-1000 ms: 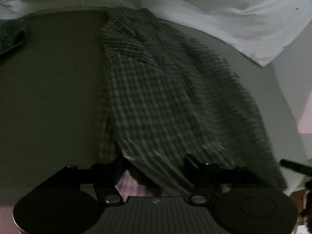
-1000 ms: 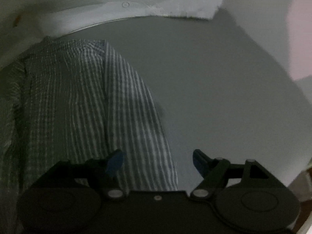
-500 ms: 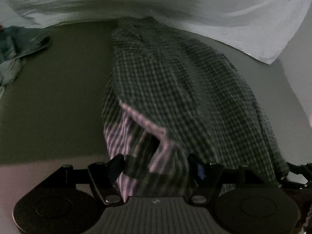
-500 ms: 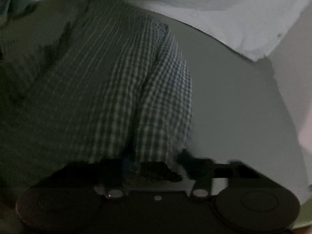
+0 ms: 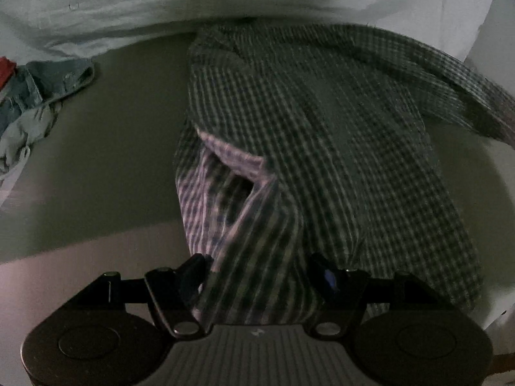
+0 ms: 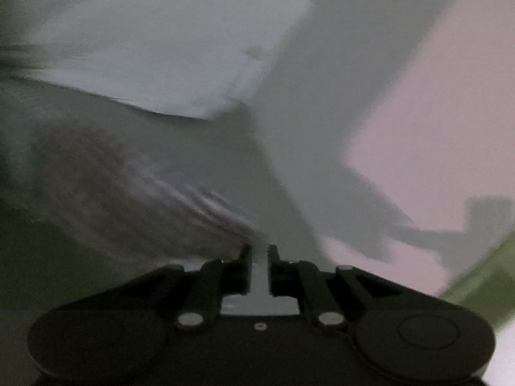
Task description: Fold clothes
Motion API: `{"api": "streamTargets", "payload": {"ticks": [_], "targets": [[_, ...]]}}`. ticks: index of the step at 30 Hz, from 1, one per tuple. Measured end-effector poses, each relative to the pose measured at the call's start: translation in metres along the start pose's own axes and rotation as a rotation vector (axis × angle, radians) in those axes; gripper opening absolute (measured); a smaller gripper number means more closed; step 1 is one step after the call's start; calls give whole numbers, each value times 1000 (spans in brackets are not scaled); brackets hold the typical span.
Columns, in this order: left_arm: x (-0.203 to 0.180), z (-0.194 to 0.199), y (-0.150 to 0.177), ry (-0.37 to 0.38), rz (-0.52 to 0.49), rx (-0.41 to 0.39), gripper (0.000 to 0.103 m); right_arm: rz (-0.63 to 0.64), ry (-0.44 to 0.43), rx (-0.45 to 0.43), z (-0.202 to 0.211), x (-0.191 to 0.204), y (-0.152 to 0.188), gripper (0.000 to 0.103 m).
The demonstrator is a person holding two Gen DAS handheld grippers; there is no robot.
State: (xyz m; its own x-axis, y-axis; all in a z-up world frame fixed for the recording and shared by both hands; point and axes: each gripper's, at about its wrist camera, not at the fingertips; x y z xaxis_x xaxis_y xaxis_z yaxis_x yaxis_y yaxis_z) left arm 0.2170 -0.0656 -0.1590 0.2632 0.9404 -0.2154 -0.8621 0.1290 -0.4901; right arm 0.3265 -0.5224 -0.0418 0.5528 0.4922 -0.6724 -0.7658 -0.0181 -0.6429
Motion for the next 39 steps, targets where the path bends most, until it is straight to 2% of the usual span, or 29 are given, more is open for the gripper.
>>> {"api": "streamTargets", "payload": {"ticks": [1,2,3,4,5,7,9,10,13,16,17,18,19,20,22,25,26,29,33,36,37,38,39], "targets": [[0,-2,1,-7,-7,0,69,2,30,4,-7,-2,-3,18],[-1,-3,2,-20,-14,-1,52,-1,51,6,-12,-4,-5,30],[-1,-2,2,-37,-17,-5,39,-34,16,-4,-4,-6,-3,37],[0,0,1,-55,-19,-9,10,-51,-42,-2,8,-3,4,46],[4,7,-1,-73,-15,-31,4,-68,-101,0,19,0,10,46],[16,26,-7,-108,-2,-88,4,-60,-216,1,46,14,30,46],[32,48,-15,-158,11,-154,4,-5,-275,2,74,33,54,46],[47,62,-21,-199,17,-193,4,19,-291,7,88,40,64,46],[116,102,-45,-362,119,-292,5,74,-342,28,123,63,89,46],[188,124,-58,-467,345,-360,18,78,-399,64,153,77,93,46],[201,128,-59,-523,374,-365,20,76,-421,70,157,87,92,46],[206,128,-58,-547,368,-357,23,80,-435,71,162,88,91,46],[208,128,-56,-560,352,-345,33,84,-449,71,168,89,90,47],[205,124,-51,-530,329,-333,43,89,-462,71,173,91,89,48],[195,114,-36,-426,283,-300,54,111,-484,67,180,95,91,48],[173,82,-8,-246,201,-184,57,149,-520,69,185,120,94,49],[164,70,1,-227,170,-135,57,151,-543,78,192,124,98,50],[148,38,26,-238,106,-12,57,121,-640,121,204,115,103,53],[153,21,41,-207,141,51,58,130,-776,162,211,120,106,61],[152,18,44,-193,121,60,60,188,-875,188,220,135,111,59],[152,17,44,-188,121,62,61,224,-890,189,223,143,112,51],[152,15,44,-183,124,63,61,263,-886,190,228,148,114,33],[150,15,43,-177,124,63,61,306,-869,185,232,155,116,21]]}}
Point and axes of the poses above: each gripper's, at about its wrist camera, not at the fingertips, and z roughly against the way its jaws point, x to its left, y to its underside, and after that the axes turned 13 degrees about y, right-handed
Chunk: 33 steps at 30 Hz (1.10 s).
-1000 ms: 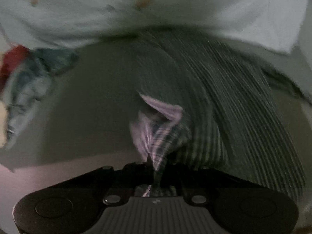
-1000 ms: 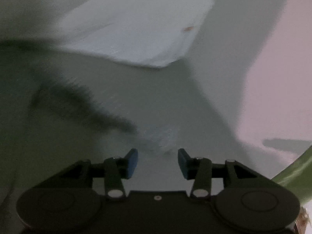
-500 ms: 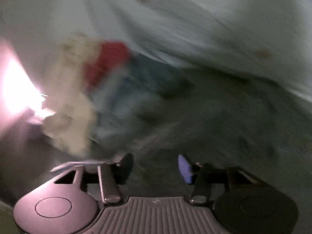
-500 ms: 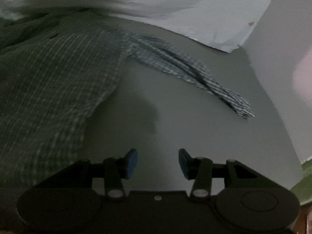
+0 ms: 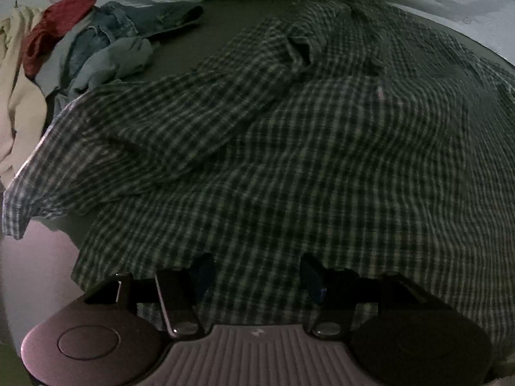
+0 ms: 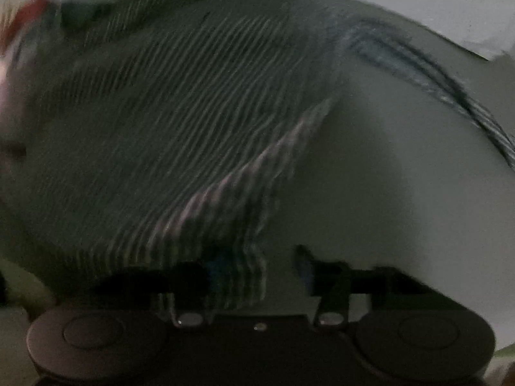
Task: Fold clothes
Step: 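Open both grippers and smooth the shirt flat on the table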
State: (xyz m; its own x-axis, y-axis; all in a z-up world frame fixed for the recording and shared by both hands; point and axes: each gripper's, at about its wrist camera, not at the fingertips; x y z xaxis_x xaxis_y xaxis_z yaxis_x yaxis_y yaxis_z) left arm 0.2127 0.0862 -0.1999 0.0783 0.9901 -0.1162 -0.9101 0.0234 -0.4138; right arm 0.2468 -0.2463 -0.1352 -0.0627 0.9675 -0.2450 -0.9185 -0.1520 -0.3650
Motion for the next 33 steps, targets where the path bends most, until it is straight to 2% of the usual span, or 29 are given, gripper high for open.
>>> {"api": "streamTargets", "payload": {"ticks": [1,2,5,8,11,13,16,17,20,24,27,28,30,33], "targets": [[-2,1,0,6,-2,0,61,13,13,-9,2,4,0,7],[-5,3,-1,10,-10,-3,61,23,29,-17,4,6,-1,0],[-13,11,-2,22,-39,-14,61,-1,112,-18,17,-5,1,0],[-13,13,-2,38,-23,-12,62,-87,150,44,29,-39,10,0],[-8,9,-2,79,4,7,62,-129,161,128,24,-52,27,1],[-9,6,-5,95,-9,11,62,-185,163,156,25,-56,31,7],[-18,5,-14,146,-34,5,62,-247,201,115,43,-62,33,40],[-22,5,-18,174,-37,3,62,-266,222,96,50,-66,32,45],[-45,0,-34,254,-49,-20,63,-308,308,39,58,-95,30,47],[-103,-5,-55,259,-101,-79,63,-373,383,-11,44,-157,24,54],[-163,-8,-57,293,-100,-131,71,-448,419,-55,19,-215,15,60],[-186,-12,-54,304,-99,-138,72,-433,444,-82,7,-234,9,64],[-235,-24,-46,305,-123,-131,72,-350,500,-151,-17,-266,-4,67],[-313,-43,-34,266,-140,-85,72,-88,579,-244,-61,-292,-26,68]]}}
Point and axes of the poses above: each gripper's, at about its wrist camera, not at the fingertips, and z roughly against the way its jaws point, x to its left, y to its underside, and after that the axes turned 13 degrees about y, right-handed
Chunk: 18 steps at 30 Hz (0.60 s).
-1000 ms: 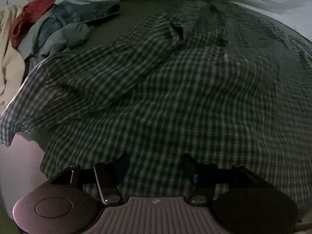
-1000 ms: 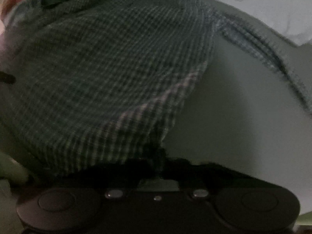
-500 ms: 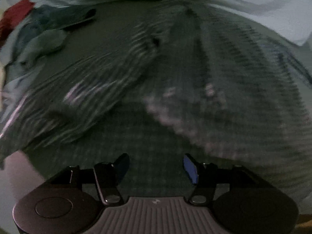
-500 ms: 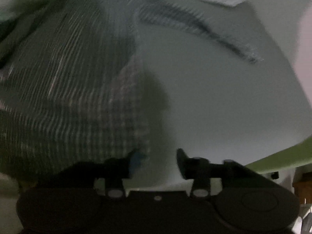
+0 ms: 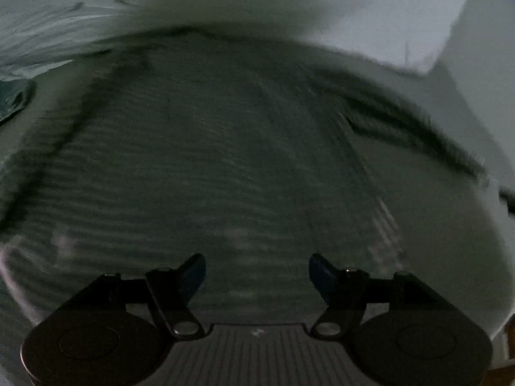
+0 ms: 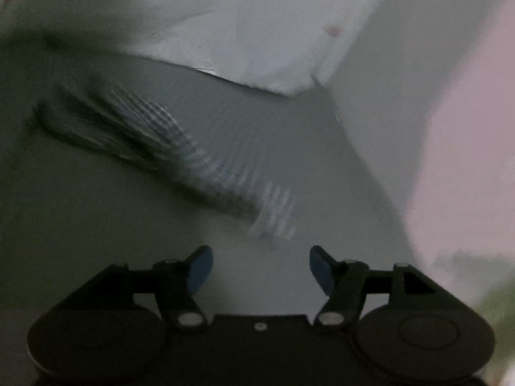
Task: Fold clothes
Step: 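Open both grippers and smooth the shirt flat on the table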
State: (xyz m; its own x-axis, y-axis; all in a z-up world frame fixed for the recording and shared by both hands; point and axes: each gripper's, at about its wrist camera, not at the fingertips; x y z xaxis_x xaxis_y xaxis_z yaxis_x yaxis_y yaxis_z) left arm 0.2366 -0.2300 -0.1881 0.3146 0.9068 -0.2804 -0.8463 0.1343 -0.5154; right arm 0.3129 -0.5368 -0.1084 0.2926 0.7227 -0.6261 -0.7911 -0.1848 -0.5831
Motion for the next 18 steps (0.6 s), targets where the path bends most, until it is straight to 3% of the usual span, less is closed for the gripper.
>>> {"api": "streamTargets", "payload": {"ticks": [4,7,8,10,11,12,14,15,16,18], "targets": [[-74,-47,-2,50,-22,70,78,256,-60,-148,-50,6,-2,69],[-111,-80,-5,-59,-101,131,85,335,-127,-204,-67,7,2,71],[-118,-87,-5,-111,-122,138,95,356,-131,-214,-69,9,5,71],[-120,-91,-7,-192,-123,126,95,412,-113,-247,-75,14,12,67],[-117,-91,-9,-196,-101,136,94,427,-107,-279,-74,14,15,65],[-113,-92,-10,-191,-75,147,94,444,-100,-291,-72,15,17,62],[-106,-90,-10,-184,-30,162,92,470,-76,-296,-72,17,21,36],[-104,-88,-9,-177,-14,165,89,479,-59,-298,-71,19,23,35],[-104,-85,-7,-163,-6,161,81,481,-48,-302,-70,18,24,33],[-104,-79,-4,-132,7,150,66,468,-30,-292,-71,16,25,17]]}}
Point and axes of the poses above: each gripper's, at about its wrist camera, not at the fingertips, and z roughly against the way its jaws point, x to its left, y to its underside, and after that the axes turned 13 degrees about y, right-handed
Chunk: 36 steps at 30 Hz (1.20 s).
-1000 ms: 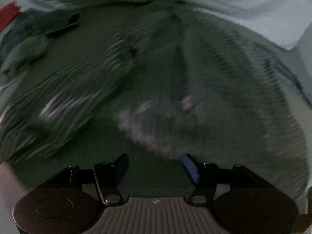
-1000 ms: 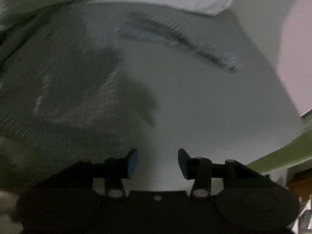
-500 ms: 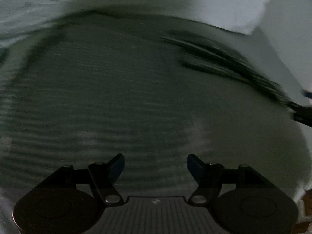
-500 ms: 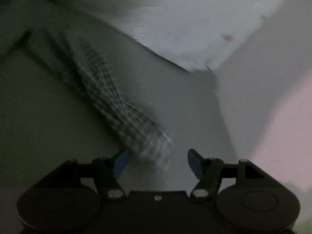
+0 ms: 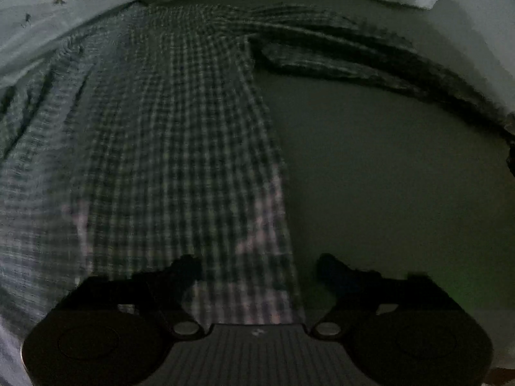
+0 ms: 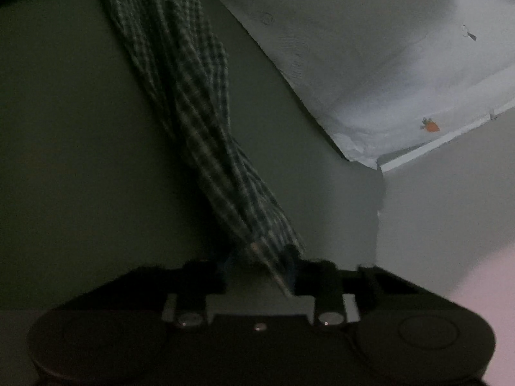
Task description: Fold clothes
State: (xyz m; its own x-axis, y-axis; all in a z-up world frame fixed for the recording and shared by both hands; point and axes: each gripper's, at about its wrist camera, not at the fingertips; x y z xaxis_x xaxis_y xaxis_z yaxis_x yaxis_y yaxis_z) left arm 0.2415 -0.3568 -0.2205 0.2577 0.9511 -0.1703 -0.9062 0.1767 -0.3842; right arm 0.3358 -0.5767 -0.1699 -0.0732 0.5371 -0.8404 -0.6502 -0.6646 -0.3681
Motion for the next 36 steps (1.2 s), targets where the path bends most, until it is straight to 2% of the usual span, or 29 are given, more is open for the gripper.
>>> {"api": "streamTargets", "payload": {"ticks": [1,2,3,5,7,11,15,19,22,24,26,27,29,32,36], "targets": [[-4,2,1,7,-2,0,48,-14,8,11,0,-1,2,12],[-9,5,0,8,-10,5,14,-29,14,13,0,-3,5,10],[-14,6,-3,-13,-18,12,0,-38,23,13,-1,-6,6,10],[-18,8,-5,-41,-13,22,0,-33,58,5,-5,-10,9,9],[-20,7,-6,-47,35,19,0,-33,103,-1,-14,-16,9,8],[-22,18,-2,6,61,26,0,-98,118,38,-44,-36,10,8],[-45,19,-4,82,64,44,0,-131,186,65,-75,-64,19,8],[-93,16,-13,190,6,49,0,-105,292,89,-114,-94,39,8],[-134,5,-22,274,-69,76,1,-116,363,149,-148,-120,55,8],[-156,-2,-24,309,-147,86,5,-159,330,205,-166,-135,66,10],[-162,-1,-25,356,-174,94,16,-219,285,236,-170,-146,76,38],[-161,3,-25,374,-180,97,21,-250,280,245,-164,-148,79,43],[-152,15,-24,377,-193,84,39,-323,248,256,-147,-151,84,52],[-123,38,-20,314,-183,54,49,-458,156,296,-109,-146,87,58],[-55,61,-9,126,-100,25,52,-538,4,355,-49,-109,84,60]]}}
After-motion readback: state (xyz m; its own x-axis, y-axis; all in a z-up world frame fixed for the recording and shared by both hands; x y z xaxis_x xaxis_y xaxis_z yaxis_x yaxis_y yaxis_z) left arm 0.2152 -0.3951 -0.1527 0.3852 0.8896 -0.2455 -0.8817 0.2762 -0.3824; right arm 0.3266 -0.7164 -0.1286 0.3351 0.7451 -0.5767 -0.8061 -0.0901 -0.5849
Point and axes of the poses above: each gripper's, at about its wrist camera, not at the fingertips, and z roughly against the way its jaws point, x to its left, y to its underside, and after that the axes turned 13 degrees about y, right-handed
